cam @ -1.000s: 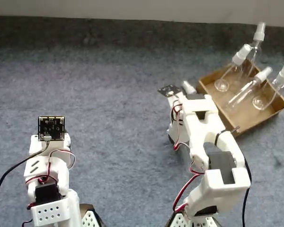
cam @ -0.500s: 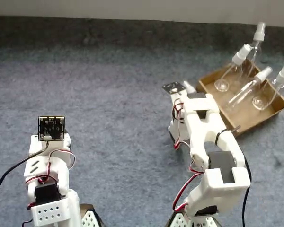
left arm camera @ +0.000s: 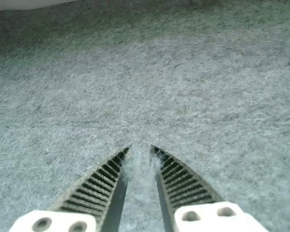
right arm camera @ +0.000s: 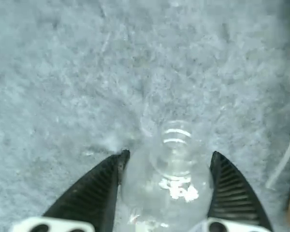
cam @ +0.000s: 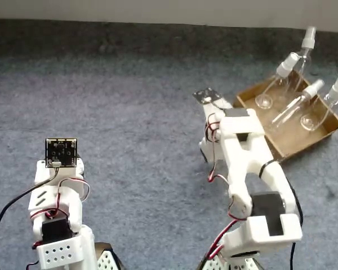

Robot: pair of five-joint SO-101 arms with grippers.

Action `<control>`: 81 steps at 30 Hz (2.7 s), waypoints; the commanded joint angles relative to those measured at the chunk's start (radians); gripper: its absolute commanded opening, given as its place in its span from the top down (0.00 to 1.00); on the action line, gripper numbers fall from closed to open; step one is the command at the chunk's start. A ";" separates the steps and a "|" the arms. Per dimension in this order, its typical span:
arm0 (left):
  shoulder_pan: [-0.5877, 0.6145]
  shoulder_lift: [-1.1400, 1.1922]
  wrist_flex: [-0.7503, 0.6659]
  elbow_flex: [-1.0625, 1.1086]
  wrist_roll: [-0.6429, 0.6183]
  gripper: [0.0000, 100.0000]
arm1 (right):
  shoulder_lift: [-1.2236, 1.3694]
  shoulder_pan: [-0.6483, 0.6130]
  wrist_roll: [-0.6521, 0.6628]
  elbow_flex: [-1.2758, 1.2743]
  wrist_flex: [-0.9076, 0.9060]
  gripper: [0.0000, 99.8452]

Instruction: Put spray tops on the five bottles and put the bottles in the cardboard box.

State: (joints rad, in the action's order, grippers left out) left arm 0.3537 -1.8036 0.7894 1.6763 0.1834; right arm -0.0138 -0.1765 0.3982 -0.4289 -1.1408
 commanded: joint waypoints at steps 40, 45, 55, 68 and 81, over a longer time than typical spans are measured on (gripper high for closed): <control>-0.016 -0.007 -0.014 0.018 0.008 0.98 | 0.107 -0.177 -0.072 -0.105 0.272 0.68; -0.016 -0.007 -0.014 0.018 0.008 0.98 | 0.108 -0.173 -0.124 -0.107 0.268 0.74; -0.016 -0.007 -0.014 0.018 0.008 0.98 | 0.054 -0.128 -0.130 -0.102 0.266 0.90; -0.059 -0.005 -0.012 0.018 0.009 0.98 | -0.536 0.016 -0.129 -0.234 0.104 0.90; -0.122 -0.007 0.124 -0.038 0.098 0.98 | -1.173 0.148 -0.130 -0.559 0.104 0.90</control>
State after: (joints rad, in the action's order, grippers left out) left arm 0.2954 -1.8036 0.8462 1.6763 0.2631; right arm -1.0572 -0.0783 0.2770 -0.9705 -1.0288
